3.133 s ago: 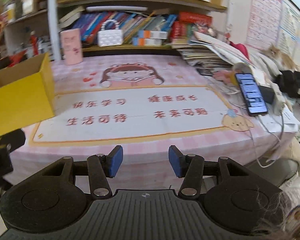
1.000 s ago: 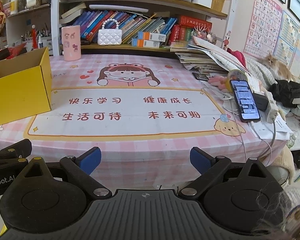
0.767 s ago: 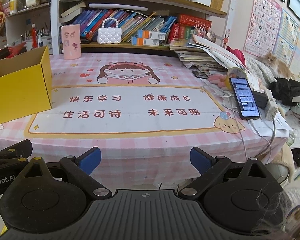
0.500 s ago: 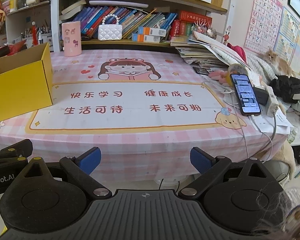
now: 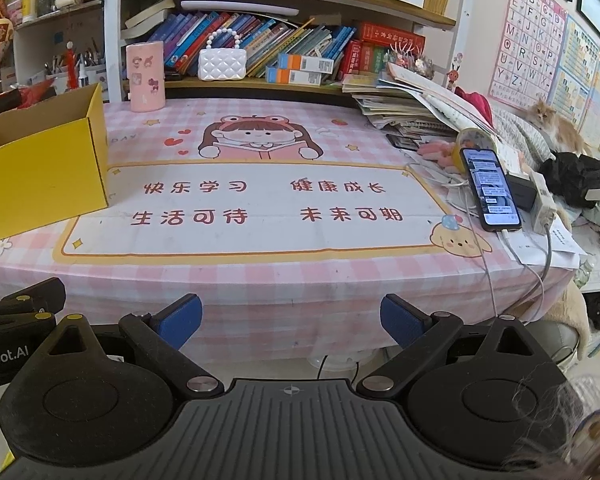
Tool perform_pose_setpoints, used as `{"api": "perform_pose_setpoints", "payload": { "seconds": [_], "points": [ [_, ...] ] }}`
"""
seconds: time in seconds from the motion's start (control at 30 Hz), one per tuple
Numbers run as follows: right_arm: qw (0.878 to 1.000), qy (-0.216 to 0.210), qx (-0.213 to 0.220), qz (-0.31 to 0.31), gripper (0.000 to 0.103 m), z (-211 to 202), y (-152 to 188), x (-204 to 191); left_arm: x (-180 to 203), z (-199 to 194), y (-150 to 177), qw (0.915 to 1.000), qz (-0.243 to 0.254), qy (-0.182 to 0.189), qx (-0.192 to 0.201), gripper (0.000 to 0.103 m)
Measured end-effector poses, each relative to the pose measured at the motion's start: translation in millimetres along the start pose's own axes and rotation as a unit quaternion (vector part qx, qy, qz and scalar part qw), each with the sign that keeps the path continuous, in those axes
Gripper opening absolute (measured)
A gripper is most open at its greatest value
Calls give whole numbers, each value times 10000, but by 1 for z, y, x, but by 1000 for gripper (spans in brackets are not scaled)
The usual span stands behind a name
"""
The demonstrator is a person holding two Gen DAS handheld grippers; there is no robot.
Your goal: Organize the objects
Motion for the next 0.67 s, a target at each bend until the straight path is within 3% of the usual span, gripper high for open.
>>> {"api": "perform_pose_setpoints", "payload": {
  "seconds": [0.67],
  "points": [
    [10000, 26, -27, -64, 96, 4, 0, 1, -1, 6, -4, 9999, -77, -73, 26, 103]
  ]
}}
Point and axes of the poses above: each gripper's, at about its wrist camera, not at the fingertips, and z roughly the way its jaws point, x to its right, y to its underside, the point moved 6 cm from there along z, roughly the way its jaws point, and after that the axes turned 2 degrees about -y, right-handed, at the moved point
